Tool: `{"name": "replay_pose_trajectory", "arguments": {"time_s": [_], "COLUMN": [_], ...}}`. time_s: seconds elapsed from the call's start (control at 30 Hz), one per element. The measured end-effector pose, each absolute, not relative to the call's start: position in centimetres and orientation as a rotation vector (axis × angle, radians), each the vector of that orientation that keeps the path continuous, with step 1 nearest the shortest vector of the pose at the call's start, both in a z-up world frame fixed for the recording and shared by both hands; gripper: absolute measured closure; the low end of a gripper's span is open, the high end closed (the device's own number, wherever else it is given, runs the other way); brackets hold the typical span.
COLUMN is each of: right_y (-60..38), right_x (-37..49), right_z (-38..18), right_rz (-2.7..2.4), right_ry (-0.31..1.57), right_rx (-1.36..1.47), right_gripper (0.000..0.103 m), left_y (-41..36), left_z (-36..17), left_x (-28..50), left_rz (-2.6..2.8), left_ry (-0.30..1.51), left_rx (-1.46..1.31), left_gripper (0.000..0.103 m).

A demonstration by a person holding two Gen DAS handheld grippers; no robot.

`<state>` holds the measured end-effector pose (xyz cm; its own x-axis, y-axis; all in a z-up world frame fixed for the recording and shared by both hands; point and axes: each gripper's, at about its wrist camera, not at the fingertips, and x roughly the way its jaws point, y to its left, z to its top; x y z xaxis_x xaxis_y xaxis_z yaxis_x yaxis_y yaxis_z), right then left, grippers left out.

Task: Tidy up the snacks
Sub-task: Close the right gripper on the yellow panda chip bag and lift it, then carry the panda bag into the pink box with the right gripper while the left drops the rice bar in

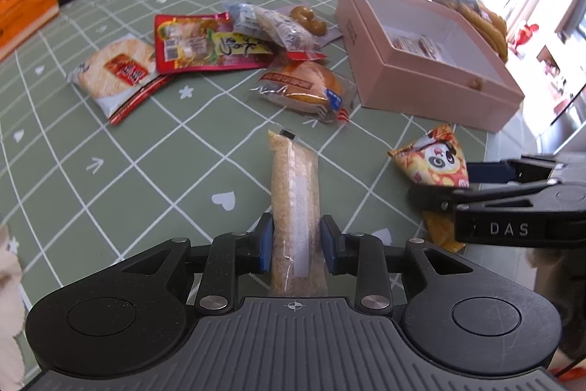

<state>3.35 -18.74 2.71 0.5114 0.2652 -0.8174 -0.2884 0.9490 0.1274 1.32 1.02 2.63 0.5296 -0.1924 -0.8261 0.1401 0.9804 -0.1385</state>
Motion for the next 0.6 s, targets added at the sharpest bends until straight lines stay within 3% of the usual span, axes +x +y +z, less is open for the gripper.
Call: {"name": "replay_pose_trajectory", "arguments": {"time_s": [0.13,0.47,0.6], "right_y": [-18.6,-21.8,-23.8], "right_x": [2.9,-0.1,0.4], "right_z": [3.2,6.4,10.0], "right_rz": [0.324,0.332,0.315], "right_ry": [0.999,1.018,0.969], "right_rx": [-0.054,-0.012,-0.008], "right_gripper": [0.041,0.043,0.045], "left_y": [0.0,-1.3,-2.4], "left_z": [2.5,3.1,8.4], "left_x": [0.8,-0.1,2.0], "left_rz": [-0.175,-0.179,-0.288], "left_ry": [0.981,0.993,0.875], "left_rx": [-0.006,-0.096,-0.178], "left_gripper": [0.070,0.072,0.072]}}
